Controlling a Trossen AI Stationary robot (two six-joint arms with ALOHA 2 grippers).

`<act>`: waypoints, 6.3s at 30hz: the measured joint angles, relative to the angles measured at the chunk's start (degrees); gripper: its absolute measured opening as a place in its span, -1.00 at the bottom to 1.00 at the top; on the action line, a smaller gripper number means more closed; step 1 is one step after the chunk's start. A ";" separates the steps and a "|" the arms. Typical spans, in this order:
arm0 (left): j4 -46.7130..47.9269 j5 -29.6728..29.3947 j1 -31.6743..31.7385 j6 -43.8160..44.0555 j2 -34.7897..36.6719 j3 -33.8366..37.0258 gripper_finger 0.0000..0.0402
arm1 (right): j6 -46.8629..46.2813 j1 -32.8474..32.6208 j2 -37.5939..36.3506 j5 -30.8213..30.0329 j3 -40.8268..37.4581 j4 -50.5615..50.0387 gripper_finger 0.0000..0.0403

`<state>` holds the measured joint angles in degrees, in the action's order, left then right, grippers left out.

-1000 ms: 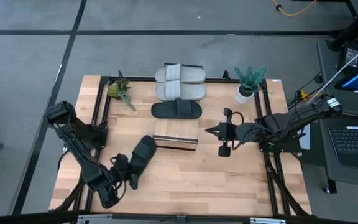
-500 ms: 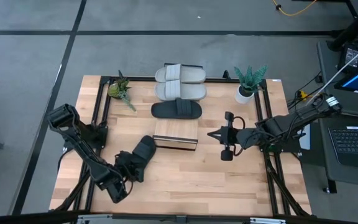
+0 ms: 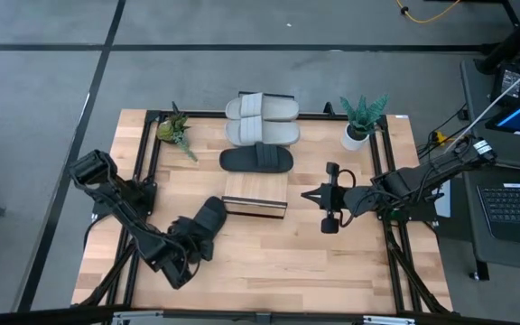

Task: Pick and place slides into the shelf
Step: Put the black slide on the shelf

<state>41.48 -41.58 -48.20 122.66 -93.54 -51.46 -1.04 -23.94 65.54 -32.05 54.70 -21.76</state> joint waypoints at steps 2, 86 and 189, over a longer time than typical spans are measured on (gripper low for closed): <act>-0.44 1.33 0.57 -1.38 0.00 0.00 -1.00 | 0.02 0.02 0.00 0.00 0.00 0.00 -0.99; 5.36 8.87 1.11 -3.05 4.59 -1.75 -0.19 | -1.99 0.02 0.02 0.11 0.04 -2.93 -0.99; 12.18 -6.86 -3.79 -41.00 1.68 -29.77 -0.99 | -6.25 -2.99 0.02 0.15 0.04 -3.55 -0.99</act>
<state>53.65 -48.44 -51.99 81.66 -91.85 -81.23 -7.29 -26.94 65.56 -31.90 54.74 -25.31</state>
